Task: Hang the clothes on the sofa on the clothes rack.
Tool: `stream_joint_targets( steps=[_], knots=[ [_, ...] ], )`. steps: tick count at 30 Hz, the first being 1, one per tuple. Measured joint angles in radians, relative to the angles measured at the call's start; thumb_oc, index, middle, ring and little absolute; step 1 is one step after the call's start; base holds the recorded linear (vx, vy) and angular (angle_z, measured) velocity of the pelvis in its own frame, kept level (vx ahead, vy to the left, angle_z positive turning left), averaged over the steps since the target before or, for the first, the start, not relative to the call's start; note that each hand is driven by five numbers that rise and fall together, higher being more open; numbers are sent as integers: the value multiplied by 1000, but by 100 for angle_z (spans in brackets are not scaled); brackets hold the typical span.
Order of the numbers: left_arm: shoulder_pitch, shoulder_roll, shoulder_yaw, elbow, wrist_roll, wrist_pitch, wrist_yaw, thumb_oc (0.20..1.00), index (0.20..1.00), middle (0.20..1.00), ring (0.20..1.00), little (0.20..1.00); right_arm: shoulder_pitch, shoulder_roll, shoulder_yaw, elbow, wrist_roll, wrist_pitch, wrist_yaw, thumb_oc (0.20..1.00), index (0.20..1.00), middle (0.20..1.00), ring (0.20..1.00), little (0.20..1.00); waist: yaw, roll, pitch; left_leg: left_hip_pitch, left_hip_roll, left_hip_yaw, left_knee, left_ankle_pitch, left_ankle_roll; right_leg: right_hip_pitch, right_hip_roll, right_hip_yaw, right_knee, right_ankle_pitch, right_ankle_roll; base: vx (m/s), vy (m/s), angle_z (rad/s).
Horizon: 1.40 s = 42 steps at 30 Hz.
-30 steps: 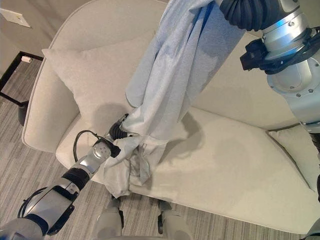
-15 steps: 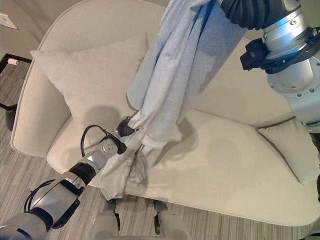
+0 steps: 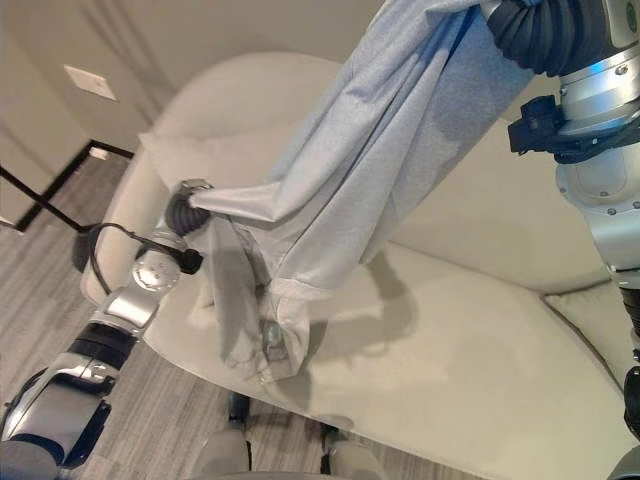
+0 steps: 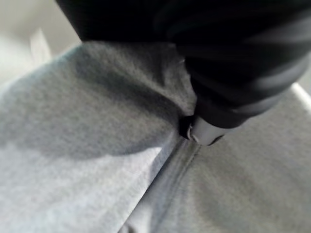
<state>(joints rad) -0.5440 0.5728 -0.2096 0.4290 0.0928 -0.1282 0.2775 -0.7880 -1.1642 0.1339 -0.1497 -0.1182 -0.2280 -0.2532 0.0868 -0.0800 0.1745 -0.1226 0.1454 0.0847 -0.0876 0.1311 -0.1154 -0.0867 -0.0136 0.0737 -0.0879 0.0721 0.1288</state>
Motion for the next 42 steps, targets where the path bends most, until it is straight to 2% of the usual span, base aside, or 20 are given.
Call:
stream_joint_targets(
  steps=[7,9,11,12,17,21,24,27,32,37,42],
  knots=[
    [25,106,102,-68,-3,-2,35,200,200,200,200,200,36,50,13,-17,0,0,71,200,200,200,200,200,44,42,-50,47,-7,-43,0,-10,0,74,-4,-37,0,-21,-13,47,-60,20],
    [6,169,104,-111,-3,-7,46,200,200,200,200,200,46,82,22,-17,0,4,98,200,200,200,200,200,41,40,-59,72,-12,-84,0,-9,0,120,-5,-81,0,-38,-15,28,-102,50],
    [-9,185,116,-118,-2,-13,58,200,200,200,200,200,47,97,24,-16,0,3,106,200,200,200,200,200,65,44,-68,70,-13,-105,0,-8,-2,131,-4,-94,0,-44,-18,2,-68,39],
    [-22,203,121,-119,-2,-13,59,200,200,200,200,200,48,105,26,-16,0,4,114,200,200,200,200,200,59,42,-70,72,-14,-118,1,-7,-2,137,-3,-111,1,-49,-19,-56,-50,38],
    [-65,293,137,-137,5,-13,80,200,200,200,200,200,48,119,36,-15,-8,3,134,200,200,200,200,200,93,38,-77,69,-14,-170,2,-2,-9,163,4,-155,0,-66,-22,-21,-58,34],
    [-145,342,130,-143,6,-12,84,200,200,200,200,200,50,156,55,14,-18,1,136,200,200,200,200,200,97,29,-84,54,-16,-216,3,5,-18,173,9,-199,0,-77,-26,-30,-2,28],
    [-185,363,121,-154,5,-11,95,200,200,200,200,200,68,161,55,36,-18,4,137,200,200,200,200,200,111,27,-85,50,-17,-219,3,5,-18,171,8,-203,1,-77,-26,-5,59,9],
    [-254,380,73,-158,5,-10,104,200,200,200,200,200,114,165,55,65,-19,11,138,200,200,200,200,200,112,27,-86,53,-32,-238,2,6,-17,186,-5,-228,1,-83,-19,13,119,20],
    [-293,406,47,-177,5,-12,105,200,200,200,200,200,139,192,55,67,-21,27,137,200,200,200,200,200,112,26,-87,52,-53,-234,1,6,-16,186,-28,-231,2,-80,-23,-11,143,3],
    [-294,414,46,-184,5,-12,117,200,200,200,200,200,139,200,55,83,-43,44,122,200,200,200,200,200,115,20,-91,46,-74,-203,1,-2,3,165,-55,-214,14,-79,-18,-33,140,-8],
    [-292,415,46,-190,5,-12,122,200,200,200,200,200,135,202,52,105,-59,62,88,200,200,200,200,200,119,15,-94,32,-85,-183,1,0,6,137,-69,-193,24,-80,-9,-20,65,-11]
  ],
)
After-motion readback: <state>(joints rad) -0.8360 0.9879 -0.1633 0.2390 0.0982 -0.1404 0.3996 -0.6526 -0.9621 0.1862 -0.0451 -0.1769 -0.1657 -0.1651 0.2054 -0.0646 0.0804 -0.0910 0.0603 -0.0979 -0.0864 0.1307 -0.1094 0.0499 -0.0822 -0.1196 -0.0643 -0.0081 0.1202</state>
